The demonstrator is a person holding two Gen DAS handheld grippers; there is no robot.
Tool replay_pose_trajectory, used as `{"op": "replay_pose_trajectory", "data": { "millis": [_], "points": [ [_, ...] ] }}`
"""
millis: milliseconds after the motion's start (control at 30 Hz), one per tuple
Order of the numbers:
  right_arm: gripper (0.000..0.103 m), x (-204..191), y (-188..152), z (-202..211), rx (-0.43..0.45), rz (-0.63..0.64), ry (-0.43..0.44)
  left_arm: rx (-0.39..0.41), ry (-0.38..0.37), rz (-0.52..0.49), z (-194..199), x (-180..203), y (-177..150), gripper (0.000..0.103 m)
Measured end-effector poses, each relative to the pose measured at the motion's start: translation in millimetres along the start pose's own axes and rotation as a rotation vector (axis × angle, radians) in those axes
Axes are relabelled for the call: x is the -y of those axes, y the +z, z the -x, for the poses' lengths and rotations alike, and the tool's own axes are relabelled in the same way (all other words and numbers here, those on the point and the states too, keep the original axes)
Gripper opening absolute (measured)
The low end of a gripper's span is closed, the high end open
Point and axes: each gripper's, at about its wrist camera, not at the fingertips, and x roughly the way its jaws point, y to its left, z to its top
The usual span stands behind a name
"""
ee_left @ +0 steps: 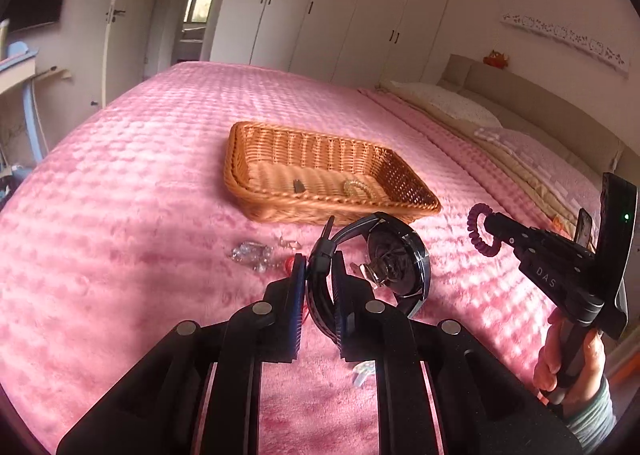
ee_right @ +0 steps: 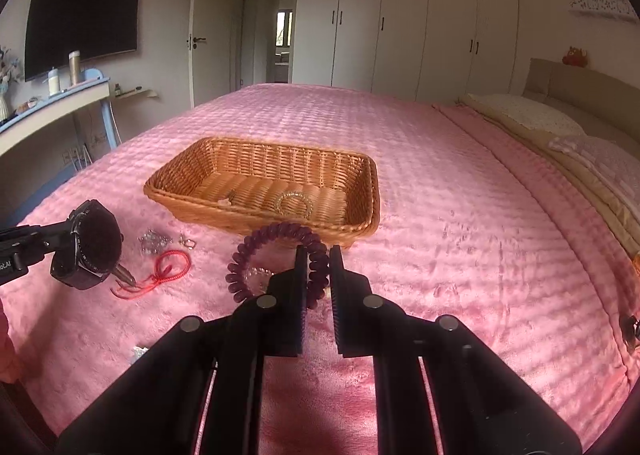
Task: Organize jewelry
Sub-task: 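Lift the watch and purple hair tie and carry both toward the basket, then lower both tools into the basket and open them to release the items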
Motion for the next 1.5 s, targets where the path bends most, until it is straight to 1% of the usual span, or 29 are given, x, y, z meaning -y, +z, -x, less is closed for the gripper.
{"op": "replay_pose_trajectory", "data": {
  "millis": [67, 133, 200, 233, 267, 300, 367, 400, 467, 533, 567, 633, 700, 733, 767, 800, 833, 867, 900, 1000, 1167, 1233, 1367, 1500],
  "points": [
    [0.009, -2, 11, 2, 0.020, -0.014, 0.011, 0.013, 0.000, -0.013, 1, 3, 11, 0.011],
    [0.009, -1, 24, 2, 0.037, -0.016, 0.017, 0.000, -0.002, -0.034, 0, 7, 19, 0.011],
    [0.009, -1, 31, 0, 0.047, -0.020, 0.014, -0.077, 0.008, -0.044, -13, 8, 14, 0.010],
    [0.009, -1, 32, -1, 0.044, -0.023, 0.019, -0.143, 0.013, -0.033, -24, 5, 9, 0.010],
    [0.009, -2, 31, -2, 0.039, -0.026, 0.019, -0.230, 0.016, -0.020, -38, 1, 0, 0.010],
    [0.009, -2, 29, -3, 0.033, -0.025, 0.017, -0.272, 0.018, -0.015, -47, -2, -7, 0.011],
    [0.009, -4, 23, -9, 0.013, -0.027, 0.020, -0.319, 0.033, -0.030, -57, -4, -21, 0.011],
    [0.009, -4, 19, -11, 0.003, -0.031, 0.024, -0.327, 0.028, -0.022, -59, -6, -24, 0.011],
    [0.009, -3, 14, -15, -0.016, -0.039, 0.035, -0.327, 0.013, -0.012, -59, -8, -27, 0.011],
    [0.009, -1, 10, -17, -0.022, -0.047, 0.037, -0.320, 0.025, -0.022, -60, -9, -26, 0.011],
    [0.009, 0, 10, -18, -0.022, -0.053, 0.038, -0.306, 0.020, -0.024, -60, -8, -25, 0.011],
    [0.009, 5, 10, -17, -0.020, -0.069, 0.044, -0.257, -0.024, -0.010, -54, -7, -20, 0.011],
    [0.009, 9, 11, -17, -0.015, -0.084, 0.052, -0.169, -0.083, 0.007, -39, -4, -9, 0.011],
    [0.009, 11, 12, -17, -0.012, -0.090, 0.057, -0.130, -0.100, -0.002, -35, 2, -4, 0.011],
    [0.009, 12, 13, -17, -0.009, -0.093, 0.057, -0.118, -0.091, -0.016, -32, 6, 0, 0.009],
    [0.009, 12, 13, -17, -0.008, -0.093, 0.053, -0.150, -0.066, -0.023, -39, 8, 0, 0.009],
    [0.009, 13, 14, -17, -0.008, -0.095, 0.050, -0.192, -0.051, -0.017, -49, 7, -1, 0.008],
    [0.009, 14, 14, -18, -0.010, -0.103, 0.052, -0.217, -0.042, -0.013, -55, 5, -3, 0.010],
    [0.009, 15, 14, -19, -0.013, -0.112, 0.059, -0.216, -0.047, -0.014, -56, 5, -6, 0.012],
    [0.009, 15, 12, -20, -0.016, -0.114, 0.070, -0.177, -0.064, -0.027, -46, 8, -5, 0.012],
    [0.009, 13, 21, -24, -0.007, -0.115, 0.084, -0.120, -0.048, -0.052, -38, 12, 16, 0.012],
    [0.009, 13, 31, -27, 0.003, -0.115, 0.096, -0.092, -0.040, -0.050, -37, 11, 29, 0.012],
    [0.009, 11, 63, -42, 0.018, -0.098, 0.105, -0.042, -0.024, -0.054, -44, 6, 66, 0.012],
    [0.009, 13, 94, -80, -0.025, -0.123, 0.122, -0.012, -0.002, -0.040, -71, -3, 103, 0.012]
  ]
}}
